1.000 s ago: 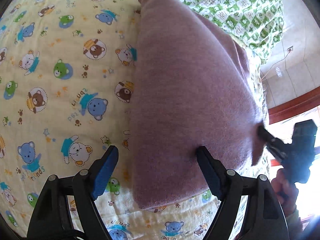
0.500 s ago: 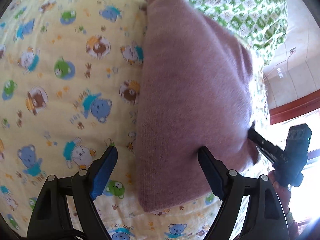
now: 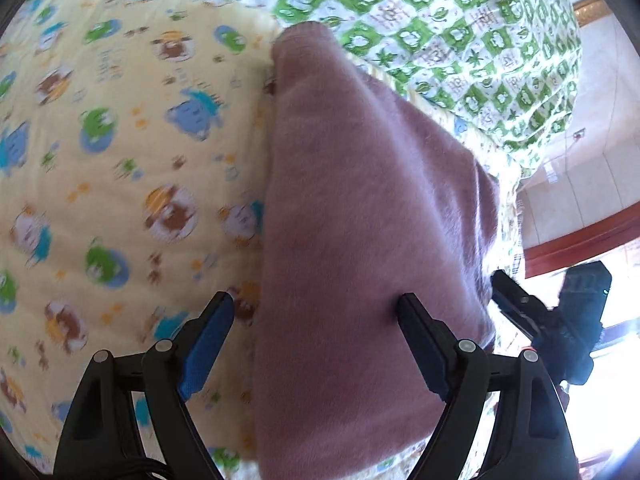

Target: Fold small clothes

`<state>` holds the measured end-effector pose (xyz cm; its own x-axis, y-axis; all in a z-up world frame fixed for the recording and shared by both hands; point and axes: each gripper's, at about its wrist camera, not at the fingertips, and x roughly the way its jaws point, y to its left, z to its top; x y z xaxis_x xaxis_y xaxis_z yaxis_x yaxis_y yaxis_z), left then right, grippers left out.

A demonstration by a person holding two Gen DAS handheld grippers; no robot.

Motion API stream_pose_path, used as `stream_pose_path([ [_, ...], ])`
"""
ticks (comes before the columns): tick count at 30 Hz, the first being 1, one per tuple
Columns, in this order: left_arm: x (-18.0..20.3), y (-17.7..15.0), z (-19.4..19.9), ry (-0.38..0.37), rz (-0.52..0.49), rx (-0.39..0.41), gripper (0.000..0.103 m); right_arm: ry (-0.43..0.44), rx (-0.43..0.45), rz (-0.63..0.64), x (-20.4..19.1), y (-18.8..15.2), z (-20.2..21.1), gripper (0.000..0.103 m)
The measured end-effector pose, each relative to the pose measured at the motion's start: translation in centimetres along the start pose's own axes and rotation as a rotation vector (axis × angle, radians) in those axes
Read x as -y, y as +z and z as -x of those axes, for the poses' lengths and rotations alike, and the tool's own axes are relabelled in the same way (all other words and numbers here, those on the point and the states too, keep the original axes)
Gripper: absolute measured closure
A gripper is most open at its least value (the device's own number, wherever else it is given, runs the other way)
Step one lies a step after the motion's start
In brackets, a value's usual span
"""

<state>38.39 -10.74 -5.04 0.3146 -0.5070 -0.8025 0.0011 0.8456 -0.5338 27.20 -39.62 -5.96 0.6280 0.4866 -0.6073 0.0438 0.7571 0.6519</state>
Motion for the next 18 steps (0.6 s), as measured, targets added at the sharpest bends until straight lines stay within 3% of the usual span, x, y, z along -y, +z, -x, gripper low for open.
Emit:
stream_pose_path([
  [5, -0.4, 1.8, -1.1, 0.013, 0.005, 0.037, 0.017, -0.002, -0.041, 0.010, 0.6, 1.1, -2.2, 0.043],
  [6, -0.5, 2.1, -1.3, 0.011, 0.006, 0.055, 0.021, 0.013, -0.045, -0.001, 1.0, 1.4, -2.6, 0.043],
  [8, -0.8, 2.8, -1.9, -0.002, 0.016, 0.060, 0.047, 0.044, -0.055, -0.034, 1.7, 2.1, -3.5, 0.051],
  [10, -1.3, 3.5, -3.0, -0.011, 0.047, 0.039, 0.051, 0.058, -0.067, -0.084, 3.0, 2.6, -4.5, 0.055],
  [11, -1.5, 3.7, -3.3, -0.019, 0.058, 0.035, 0.051, 0.067, -0.066, -0.107, 3.5, 2.7, -4.9, 0.059],
  [15, -2.1, 3.6, -2.8, -0.046, 0.088, 0.028, 0.039, 0.086, -0.058, -0.138, 4.0, 2.8, -5.5, 0.060],
  [18, -2.9, 2.6, -1.8, -0.067, 0.118, 0.015, 0.023, 0.095, -0.062, -0.136, 3.5, 2.6, -4.7, 0.053],
])
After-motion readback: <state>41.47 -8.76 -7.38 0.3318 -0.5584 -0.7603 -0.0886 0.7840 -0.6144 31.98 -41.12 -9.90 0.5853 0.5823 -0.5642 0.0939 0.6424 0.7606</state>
